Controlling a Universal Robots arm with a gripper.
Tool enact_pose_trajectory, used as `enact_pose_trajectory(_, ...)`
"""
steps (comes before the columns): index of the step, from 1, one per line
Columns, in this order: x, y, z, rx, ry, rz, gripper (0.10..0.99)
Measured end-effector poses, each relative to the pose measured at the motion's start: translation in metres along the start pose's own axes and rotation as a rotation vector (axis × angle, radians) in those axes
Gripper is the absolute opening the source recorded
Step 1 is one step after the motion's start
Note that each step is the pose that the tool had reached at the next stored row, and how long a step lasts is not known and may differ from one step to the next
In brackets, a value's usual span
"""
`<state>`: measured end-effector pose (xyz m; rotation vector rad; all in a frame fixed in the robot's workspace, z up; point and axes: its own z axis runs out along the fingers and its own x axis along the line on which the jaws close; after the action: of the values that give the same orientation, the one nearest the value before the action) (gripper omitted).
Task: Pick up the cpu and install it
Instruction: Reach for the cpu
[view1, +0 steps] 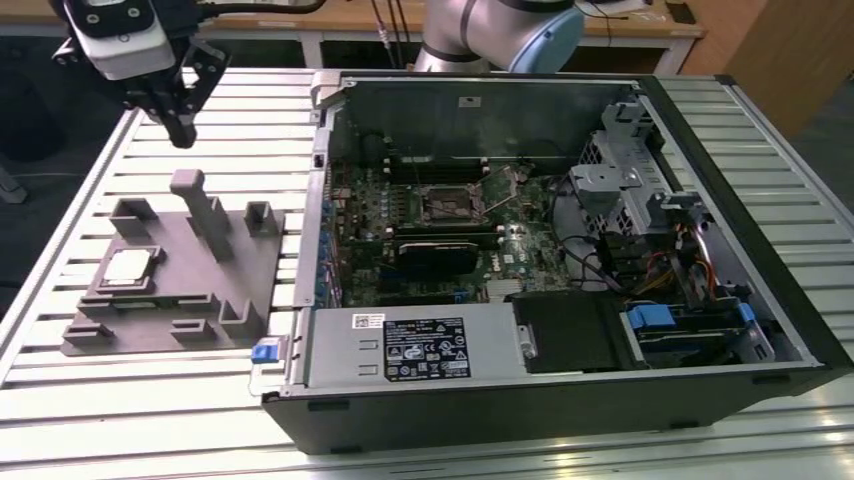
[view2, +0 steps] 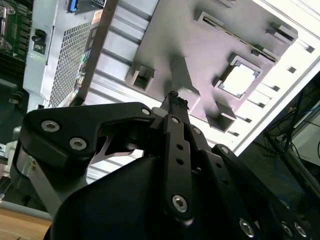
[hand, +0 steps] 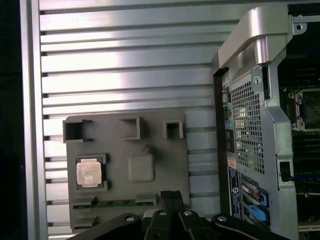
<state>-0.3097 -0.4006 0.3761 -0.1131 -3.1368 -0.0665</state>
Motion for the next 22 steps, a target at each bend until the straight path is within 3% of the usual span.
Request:
enact_pose_trajectory(7, 0.01, -0.0026, 0.003, 0.0, 0.0014, -0.032, 0.106)
enact_pose_trajectory(22, 0.0482, -0.0072, 0.0092, 0.001, 0.009, -0.038, 0.106)
